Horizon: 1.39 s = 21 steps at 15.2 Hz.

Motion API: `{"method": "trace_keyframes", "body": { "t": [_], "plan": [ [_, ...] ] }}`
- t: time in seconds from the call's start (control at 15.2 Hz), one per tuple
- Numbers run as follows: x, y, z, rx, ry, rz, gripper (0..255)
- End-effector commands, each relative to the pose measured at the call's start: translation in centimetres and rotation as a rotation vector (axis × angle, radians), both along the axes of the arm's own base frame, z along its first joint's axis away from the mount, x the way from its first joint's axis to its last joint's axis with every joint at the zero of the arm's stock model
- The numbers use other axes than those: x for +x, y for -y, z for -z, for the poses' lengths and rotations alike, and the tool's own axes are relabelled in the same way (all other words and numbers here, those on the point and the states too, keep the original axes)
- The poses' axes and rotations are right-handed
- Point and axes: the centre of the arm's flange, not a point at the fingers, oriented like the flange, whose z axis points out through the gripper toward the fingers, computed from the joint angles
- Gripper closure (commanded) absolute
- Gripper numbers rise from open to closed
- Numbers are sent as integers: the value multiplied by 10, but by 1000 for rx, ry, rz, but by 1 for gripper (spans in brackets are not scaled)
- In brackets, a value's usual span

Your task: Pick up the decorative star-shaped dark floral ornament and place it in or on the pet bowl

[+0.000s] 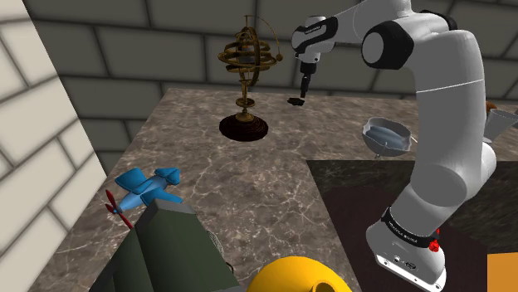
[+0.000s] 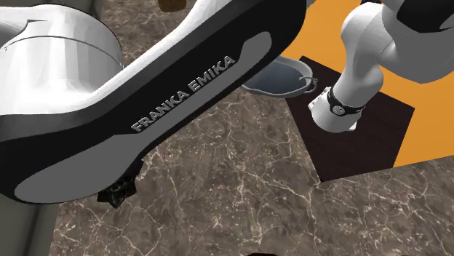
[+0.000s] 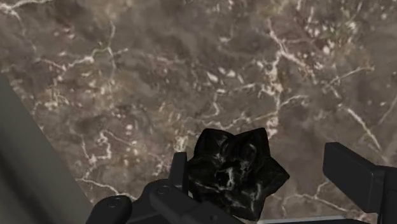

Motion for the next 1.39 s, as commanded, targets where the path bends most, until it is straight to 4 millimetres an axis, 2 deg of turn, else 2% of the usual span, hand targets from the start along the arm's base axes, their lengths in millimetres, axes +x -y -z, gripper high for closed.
{"method": "trace_keyframes", "body": {
  "t": [0.0, 0.46, 0.99, 1.06, 1.32],
  "plan": [
    [8, 13, 12, 25, -19, -35, 0],
    [5, 13, 51, 25, -19, -35, 0],
    [5, 13, 51, 25, -19, -35, 0],
    [5, 13, 51, 25, -19, -35, 255],
    [5, 13, 51, 25, -19, -35, 255]
  ]
}}
